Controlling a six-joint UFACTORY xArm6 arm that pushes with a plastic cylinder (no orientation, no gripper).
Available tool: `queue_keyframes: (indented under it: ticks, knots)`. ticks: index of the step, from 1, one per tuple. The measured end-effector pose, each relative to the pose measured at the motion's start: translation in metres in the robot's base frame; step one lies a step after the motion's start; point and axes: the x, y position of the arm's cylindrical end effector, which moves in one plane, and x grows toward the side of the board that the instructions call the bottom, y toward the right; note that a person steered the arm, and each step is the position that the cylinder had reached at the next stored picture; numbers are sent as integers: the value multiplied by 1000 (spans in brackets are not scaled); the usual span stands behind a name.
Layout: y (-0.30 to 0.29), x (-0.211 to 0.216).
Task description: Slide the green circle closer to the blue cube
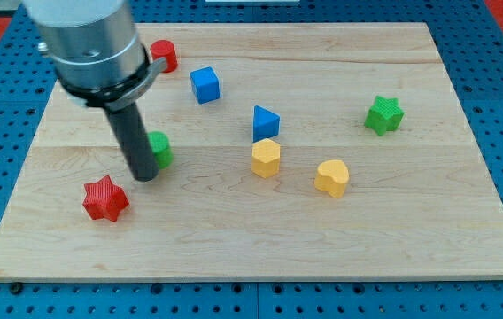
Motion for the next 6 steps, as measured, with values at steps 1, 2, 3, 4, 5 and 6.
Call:
queue_keyframes:
  ticks: [1,2,3,4,5,6]
  knots:
    - [0,-29]
    - [-5,-42]
    - [-21,-50]
    - [-12,-60]
    - [-1,-72]
    - [15,-76]
